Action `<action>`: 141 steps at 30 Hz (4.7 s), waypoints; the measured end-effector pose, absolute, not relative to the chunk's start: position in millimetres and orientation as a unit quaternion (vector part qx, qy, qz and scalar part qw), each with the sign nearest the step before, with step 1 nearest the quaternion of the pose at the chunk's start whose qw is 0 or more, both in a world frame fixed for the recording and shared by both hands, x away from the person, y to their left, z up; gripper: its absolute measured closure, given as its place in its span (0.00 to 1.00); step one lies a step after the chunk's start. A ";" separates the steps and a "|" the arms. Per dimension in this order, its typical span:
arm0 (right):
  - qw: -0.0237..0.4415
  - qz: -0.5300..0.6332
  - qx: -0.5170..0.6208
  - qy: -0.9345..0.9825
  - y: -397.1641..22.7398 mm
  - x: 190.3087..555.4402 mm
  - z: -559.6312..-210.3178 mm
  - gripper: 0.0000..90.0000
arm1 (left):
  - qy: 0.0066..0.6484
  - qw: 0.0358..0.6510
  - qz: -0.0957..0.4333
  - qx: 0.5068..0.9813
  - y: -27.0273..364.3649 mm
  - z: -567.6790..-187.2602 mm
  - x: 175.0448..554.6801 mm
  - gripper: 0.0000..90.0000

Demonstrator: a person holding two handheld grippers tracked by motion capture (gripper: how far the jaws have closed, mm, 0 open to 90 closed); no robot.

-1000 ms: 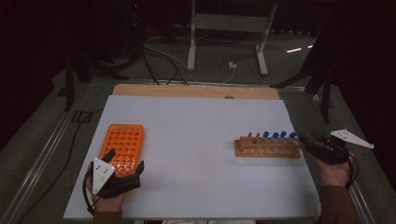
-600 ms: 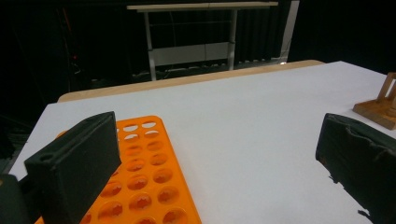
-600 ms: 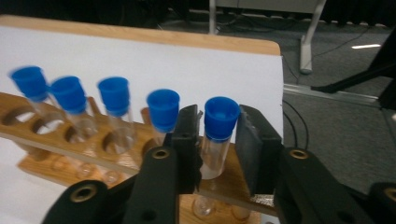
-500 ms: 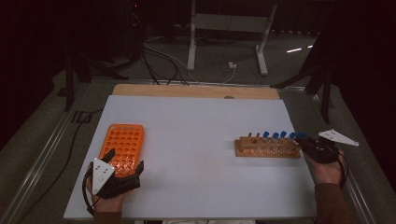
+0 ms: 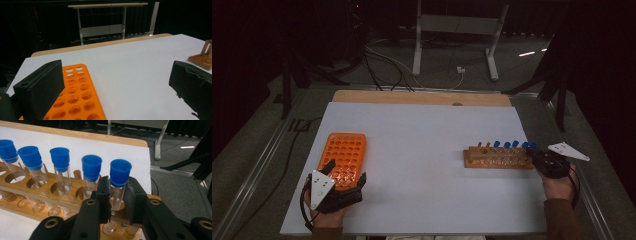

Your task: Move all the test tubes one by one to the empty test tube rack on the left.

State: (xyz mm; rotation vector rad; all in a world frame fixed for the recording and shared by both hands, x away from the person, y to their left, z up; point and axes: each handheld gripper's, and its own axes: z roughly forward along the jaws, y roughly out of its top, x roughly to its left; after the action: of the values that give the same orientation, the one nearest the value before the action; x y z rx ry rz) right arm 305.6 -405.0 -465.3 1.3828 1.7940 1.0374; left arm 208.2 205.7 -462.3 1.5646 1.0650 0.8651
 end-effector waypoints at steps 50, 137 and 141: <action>0.285 0.476 0.429 0.713 -352.8 274.8 -395.5 0.86 | 0.394 0.526 0.323 0.681 172.6 -436.6 213.4 0.01; 0.171 0.527 0.332 0.764 -244.0 271.2 -425.3 0.00 | 0.364 0.541 0.235 0.721 124.3 -434.9 268.7 0.87; 0.186 0.519 0.335 0.764 -253.0 268.2 -428.7 0.00 | 0.382 0.537 0.254 0.708 140.5 -430.6 273.1 0.87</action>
State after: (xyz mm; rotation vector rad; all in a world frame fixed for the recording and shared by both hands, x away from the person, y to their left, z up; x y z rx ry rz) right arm 268.2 -253.0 -428.7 0.9448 2.1515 1.4625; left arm 273.1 140.5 -430.6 1.6850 0.9099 0.6044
